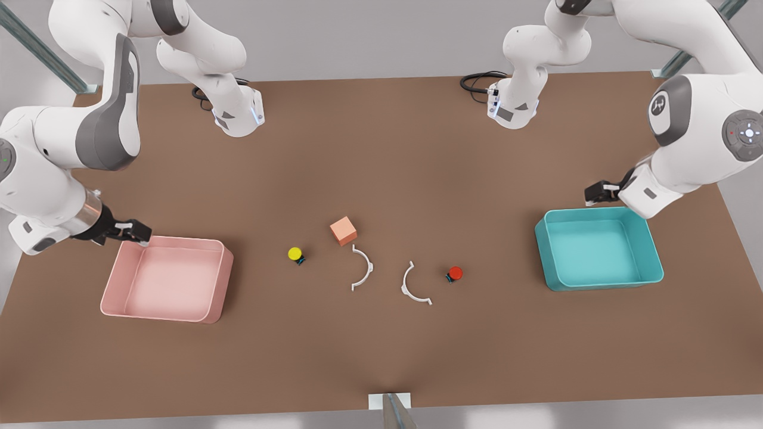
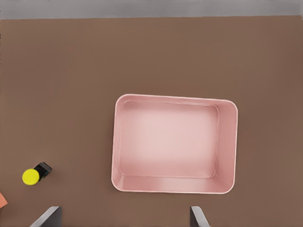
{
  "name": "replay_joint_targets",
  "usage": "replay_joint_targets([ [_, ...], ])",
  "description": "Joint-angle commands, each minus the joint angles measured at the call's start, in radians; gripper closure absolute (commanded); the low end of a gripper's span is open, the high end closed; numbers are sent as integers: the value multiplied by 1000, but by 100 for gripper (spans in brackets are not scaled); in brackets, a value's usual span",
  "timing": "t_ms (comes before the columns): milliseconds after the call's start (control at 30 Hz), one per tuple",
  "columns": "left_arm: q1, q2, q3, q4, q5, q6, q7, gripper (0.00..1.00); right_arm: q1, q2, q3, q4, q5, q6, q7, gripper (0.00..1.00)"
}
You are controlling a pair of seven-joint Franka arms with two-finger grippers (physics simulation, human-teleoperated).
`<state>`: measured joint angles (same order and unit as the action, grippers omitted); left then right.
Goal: Place the red button in the blue storage box with the left arm, and place the yellow button in the pink storage box with the right arm
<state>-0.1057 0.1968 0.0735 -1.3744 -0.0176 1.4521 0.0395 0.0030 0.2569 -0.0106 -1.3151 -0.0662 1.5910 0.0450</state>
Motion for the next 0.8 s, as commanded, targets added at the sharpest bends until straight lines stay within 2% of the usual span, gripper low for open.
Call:
replay_joint_targets([
  [0, -3, 1, 0, 2, 2, 73, 25, 0, 0, -1, 0, 0, 0, 61, 22, 0],
  [100, -101, 49, 0, 2, 4, 93, -90, 0, 0, -1, 0, 0, 0, 61, 22, 0],
  [133, -186, 102, -1, 2, -1, 200, -300, 0, 0, -1, 0, 0, -1, 61, 22, 0],
  [200, -262, 205, -1, 2, -7, 346, -477, 0, 0, -1, 0, 0, -1, 61, 21, 0],
  [333, -328, 361, 0, -6, -30, 703, -773, 0, 0, -1, 0, 0, -1, 61, 22, 0],
  [400, -331, 403, 0, -9, -30, 764, -796, 0, 0, -1, 0, 0, 0, 61, 22, 0],
  [467, -367, 426, 0, -121, -27, 953, -860, 0, 0, -1, 0, 0, 0, 61, 22, 0],
  [767, -408, 474, 2, -241, -27, 1011, -857, 0, 0, -1, 0, 0, 2, 61, 27, 0],
])
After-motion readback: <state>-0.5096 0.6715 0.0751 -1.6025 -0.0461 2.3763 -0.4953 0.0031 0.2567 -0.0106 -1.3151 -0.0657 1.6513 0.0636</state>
